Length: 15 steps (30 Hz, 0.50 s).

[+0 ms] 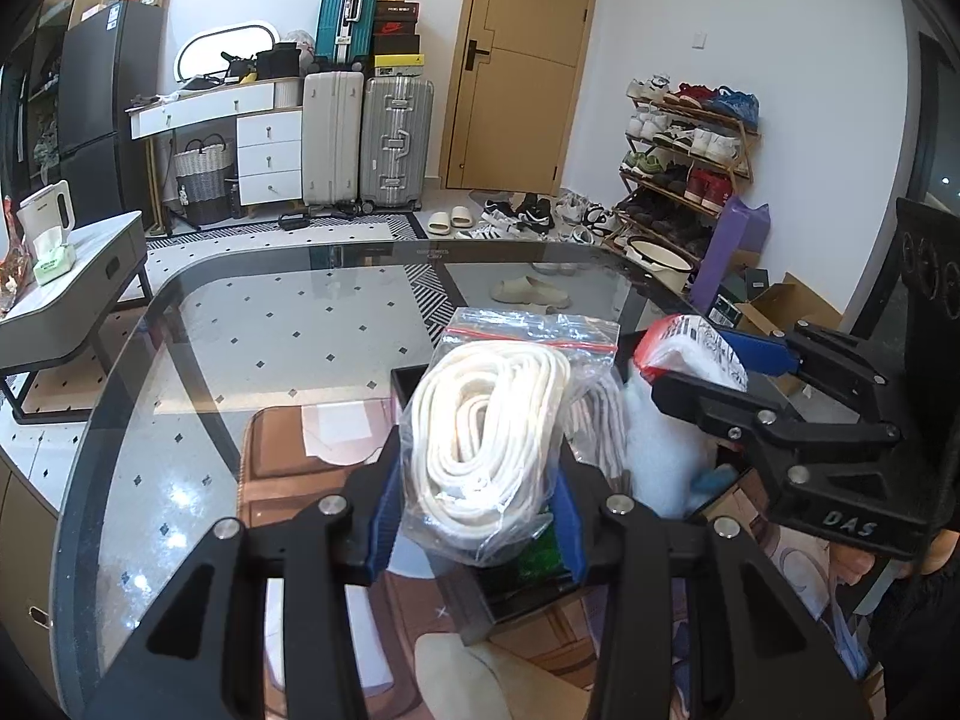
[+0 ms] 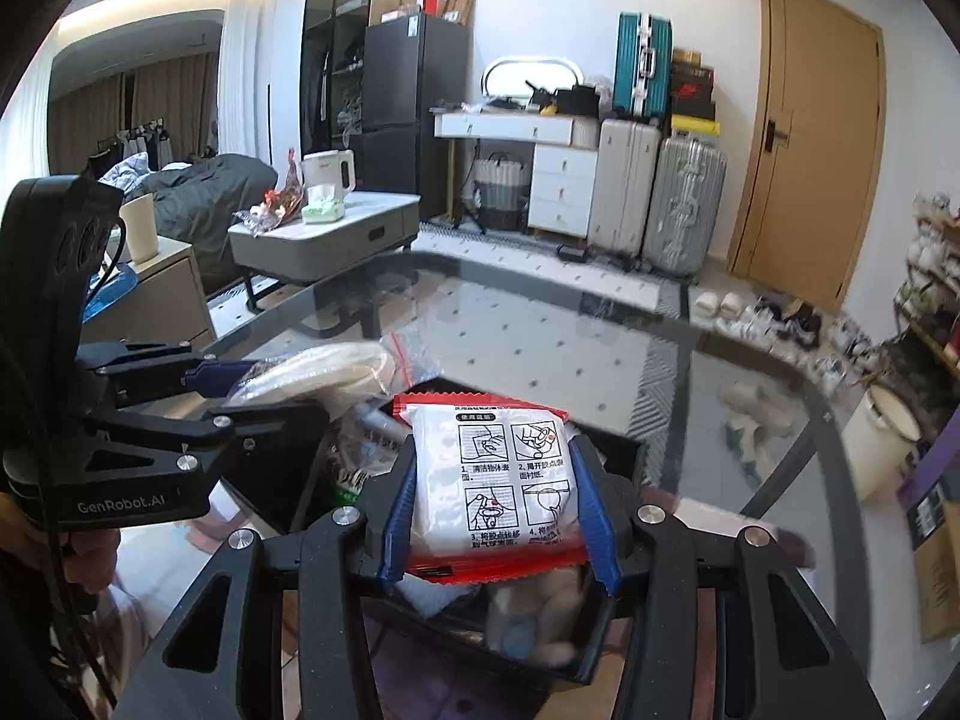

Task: Organize soft objects
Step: 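Carry the packet in the right tool while the left tool carries the rope bag over the box, then open the right tool to drop the packet while the left tool releases the rope bag into the box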

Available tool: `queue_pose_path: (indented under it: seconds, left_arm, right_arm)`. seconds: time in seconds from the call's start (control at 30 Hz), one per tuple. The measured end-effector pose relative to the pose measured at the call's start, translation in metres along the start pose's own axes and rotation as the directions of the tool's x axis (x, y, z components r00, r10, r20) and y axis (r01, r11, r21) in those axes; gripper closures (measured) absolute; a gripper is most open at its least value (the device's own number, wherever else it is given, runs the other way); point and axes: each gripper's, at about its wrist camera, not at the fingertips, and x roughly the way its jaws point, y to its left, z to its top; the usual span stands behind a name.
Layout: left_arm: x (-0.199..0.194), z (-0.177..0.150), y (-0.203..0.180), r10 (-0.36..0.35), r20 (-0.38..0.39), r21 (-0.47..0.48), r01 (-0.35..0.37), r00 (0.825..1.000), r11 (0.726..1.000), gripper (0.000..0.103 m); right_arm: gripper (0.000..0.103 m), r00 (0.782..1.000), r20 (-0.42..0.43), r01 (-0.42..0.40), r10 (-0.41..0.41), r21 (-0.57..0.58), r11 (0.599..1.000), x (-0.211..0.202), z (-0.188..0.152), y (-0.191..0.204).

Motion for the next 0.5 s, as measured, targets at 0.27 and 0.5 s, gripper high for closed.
queue_pose_path:
  seconds: [0.27, 0.5]
  left_arm:
    - [0.009, 0.003, -0.006, -0.025, 0.000, 0.001, 0.025, 1.000, 1.000, 0.061]
    - [0.023, 0.001, -0.022, -0.023, -0.038, 0.066, 0.026, 0.999, 0.997, 0.061]
  right_arm:
    - [0.055, 0.999, 0.017, -0.044, 0.044, 0.003, 0.999, -0.003, 0.004, -0.001]
    - [0.055, 1.000, -0.016, -0.004, 0.004, -0.015, 1.000, 0.005, 0.000, -0.005]
